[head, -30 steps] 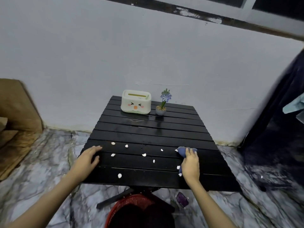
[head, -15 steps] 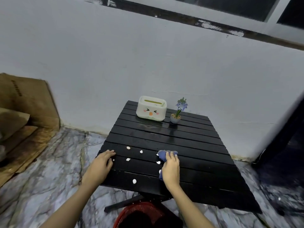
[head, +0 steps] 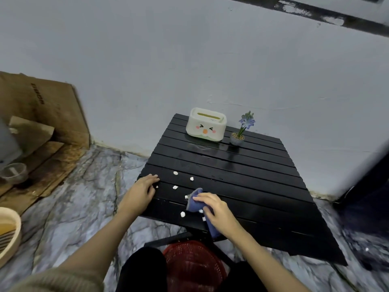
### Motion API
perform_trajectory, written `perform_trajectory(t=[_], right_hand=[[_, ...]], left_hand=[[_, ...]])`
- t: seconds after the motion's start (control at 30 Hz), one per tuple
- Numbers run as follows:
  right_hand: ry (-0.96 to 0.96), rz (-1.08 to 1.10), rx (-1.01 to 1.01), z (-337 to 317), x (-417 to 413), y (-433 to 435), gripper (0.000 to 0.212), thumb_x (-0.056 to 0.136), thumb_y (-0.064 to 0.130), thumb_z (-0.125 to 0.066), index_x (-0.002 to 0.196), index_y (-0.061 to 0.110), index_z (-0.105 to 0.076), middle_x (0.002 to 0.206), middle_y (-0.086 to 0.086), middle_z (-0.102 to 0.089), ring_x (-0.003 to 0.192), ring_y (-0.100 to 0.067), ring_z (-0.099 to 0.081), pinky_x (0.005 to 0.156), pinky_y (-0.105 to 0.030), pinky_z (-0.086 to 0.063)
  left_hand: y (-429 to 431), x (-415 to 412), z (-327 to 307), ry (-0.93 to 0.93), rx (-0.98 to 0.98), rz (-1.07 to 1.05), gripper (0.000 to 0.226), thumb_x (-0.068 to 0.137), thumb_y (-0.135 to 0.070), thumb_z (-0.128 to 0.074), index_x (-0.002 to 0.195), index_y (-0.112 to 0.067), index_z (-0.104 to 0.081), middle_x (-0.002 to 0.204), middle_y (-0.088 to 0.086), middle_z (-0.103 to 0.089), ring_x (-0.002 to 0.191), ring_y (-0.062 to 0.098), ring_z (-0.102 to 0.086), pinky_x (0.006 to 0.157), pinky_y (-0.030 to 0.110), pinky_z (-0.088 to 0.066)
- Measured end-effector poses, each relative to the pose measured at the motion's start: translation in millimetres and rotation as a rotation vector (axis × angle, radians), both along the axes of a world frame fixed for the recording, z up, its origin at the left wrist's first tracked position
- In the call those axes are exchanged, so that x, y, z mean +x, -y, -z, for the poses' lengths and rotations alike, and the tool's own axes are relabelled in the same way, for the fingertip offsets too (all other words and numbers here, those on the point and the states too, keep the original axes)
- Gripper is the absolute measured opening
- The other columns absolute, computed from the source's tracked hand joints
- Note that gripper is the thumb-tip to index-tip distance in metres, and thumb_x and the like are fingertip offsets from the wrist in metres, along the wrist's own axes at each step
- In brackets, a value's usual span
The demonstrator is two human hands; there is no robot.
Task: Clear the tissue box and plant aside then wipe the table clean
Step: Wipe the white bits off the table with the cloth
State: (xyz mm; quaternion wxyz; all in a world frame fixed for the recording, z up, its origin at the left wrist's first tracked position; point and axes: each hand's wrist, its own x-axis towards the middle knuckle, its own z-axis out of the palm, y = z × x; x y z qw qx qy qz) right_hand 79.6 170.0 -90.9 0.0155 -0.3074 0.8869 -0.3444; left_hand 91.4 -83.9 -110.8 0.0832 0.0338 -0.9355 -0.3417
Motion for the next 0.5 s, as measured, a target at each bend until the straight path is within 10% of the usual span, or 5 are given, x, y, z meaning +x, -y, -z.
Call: perform_trajectory(t=[0.5], right_hand=[[-0.088,0.045,-0.108,-42,33,-54,0.043,0.077,-0.003,-0.049,0.112,0.020,-0.061,0.116,0.015,-0.055,0.112,0.002,-0.049,0.097,-0.005,-0.032]], left_hand=[[1,-4,3,-0.018,-0.004,-0.004,0.037,0.086,-0.001,-0.043,0.120,-0.010,-0.056,0.135,0.006,-0.053,0.132,0.020,-0.040,0.113,0.036,-0.031]])
